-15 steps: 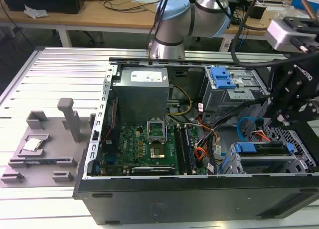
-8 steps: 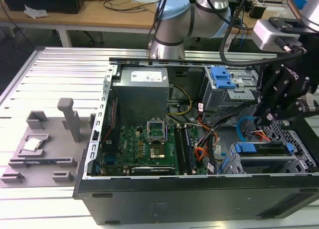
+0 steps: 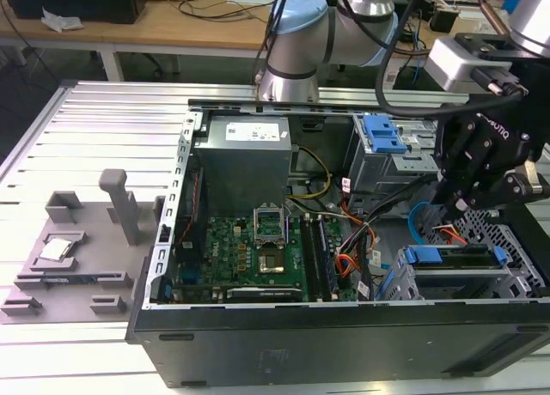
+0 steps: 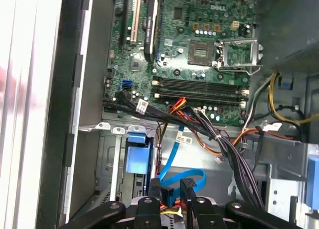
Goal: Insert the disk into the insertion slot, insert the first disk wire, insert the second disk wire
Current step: 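Insert the second disk wire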
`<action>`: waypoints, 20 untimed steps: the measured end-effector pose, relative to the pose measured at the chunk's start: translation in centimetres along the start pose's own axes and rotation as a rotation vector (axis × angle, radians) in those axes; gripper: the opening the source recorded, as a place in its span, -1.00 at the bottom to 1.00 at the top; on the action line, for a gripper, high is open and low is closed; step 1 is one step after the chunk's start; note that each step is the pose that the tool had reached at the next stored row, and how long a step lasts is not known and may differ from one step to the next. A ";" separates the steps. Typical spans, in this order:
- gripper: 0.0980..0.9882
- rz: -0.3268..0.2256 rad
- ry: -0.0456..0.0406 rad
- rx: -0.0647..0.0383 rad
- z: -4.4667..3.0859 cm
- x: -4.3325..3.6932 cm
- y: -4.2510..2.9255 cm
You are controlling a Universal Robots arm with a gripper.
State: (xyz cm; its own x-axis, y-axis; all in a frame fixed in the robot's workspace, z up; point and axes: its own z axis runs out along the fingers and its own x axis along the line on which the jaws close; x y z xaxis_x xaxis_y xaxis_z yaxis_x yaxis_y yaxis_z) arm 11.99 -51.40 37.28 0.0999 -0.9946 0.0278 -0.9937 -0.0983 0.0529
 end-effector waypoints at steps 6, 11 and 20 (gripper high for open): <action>-0.58 -0.017 0.0055 0.000 0.01 -0.02 0.20; -0.86 -0.017 0.0055 0.000 0.01 -0.02 0.20; -0.86 -0.017 0.0055 0.000 0.09 1.69 0.37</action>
State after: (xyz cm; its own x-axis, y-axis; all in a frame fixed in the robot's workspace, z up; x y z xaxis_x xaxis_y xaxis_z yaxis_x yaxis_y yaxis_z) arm 11.79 -53.12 37.25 0.1169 -0.9926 0.0323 -0.9919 -0.1151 0.0534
